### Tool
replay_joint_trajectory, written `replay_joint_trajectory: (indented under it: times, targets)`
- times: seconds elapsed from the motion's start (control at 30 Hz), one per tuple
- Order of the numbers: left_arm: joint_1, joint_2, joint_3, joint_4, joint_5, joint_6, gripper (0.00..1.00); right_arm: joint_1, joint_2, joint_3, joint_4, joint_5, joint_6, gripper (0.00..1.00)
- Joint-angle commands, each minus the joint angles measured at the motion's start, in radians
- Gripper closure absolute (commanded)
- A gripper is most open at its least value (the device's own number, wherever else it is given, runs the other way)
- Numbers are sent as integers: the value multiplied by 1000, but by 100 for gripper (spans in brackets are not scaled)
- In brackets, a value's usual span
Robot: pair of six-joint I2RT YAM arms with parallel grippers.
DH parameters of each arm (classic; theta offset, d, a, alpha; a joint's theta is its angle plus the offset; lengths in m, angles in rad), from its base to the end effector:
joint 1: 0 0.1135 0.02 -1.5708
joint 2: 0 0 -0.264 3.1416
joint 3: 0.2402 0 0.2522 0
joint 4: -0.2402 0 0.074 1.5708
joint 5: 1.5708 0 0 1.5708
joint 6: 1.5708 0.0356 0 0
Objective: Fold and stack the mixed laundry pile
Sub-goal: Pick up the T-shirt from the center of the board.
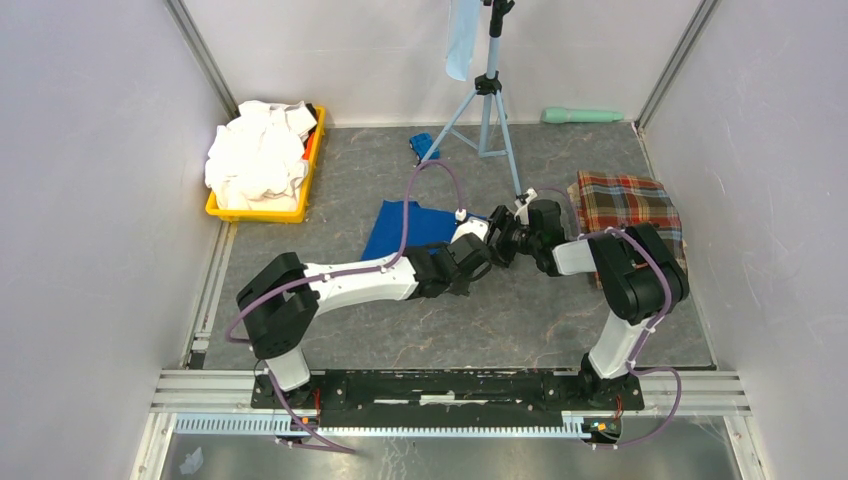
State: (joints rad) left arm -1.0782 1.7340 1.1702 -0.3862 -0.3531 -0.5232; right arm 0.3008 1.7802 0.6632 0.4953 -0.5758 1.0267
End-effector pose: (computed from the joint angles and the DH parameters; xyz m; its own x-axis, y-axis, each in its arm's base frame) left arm 0.1832 -0.3153 0.2064 -0.6988 0.3106 -0.6444 0.4416 0.8960 -0.0470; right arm 0.3005 0.1135 0.1174 -0.8623 0.4839 -0.1495 0.1285 0.4944 0.8597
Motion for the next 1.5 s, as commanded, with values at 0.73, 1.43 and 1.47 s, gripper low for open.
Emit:
replay_joint_trajectory:
  times: [0.73, 1.43, 1.47]
  targets:
    - [-5, -158, -129, 150, 102, -95, 97, 13, 125, 148, -97, 116, -71, 70]
    - [-4, -436, -190, -84, 70, -21, 0, -92, -133, 518, -912, 481, -688, 100]
    - [-4, -444, -207, -72, 69, -20, 0, -99, -139, 535, -934, 493, -694, 100]
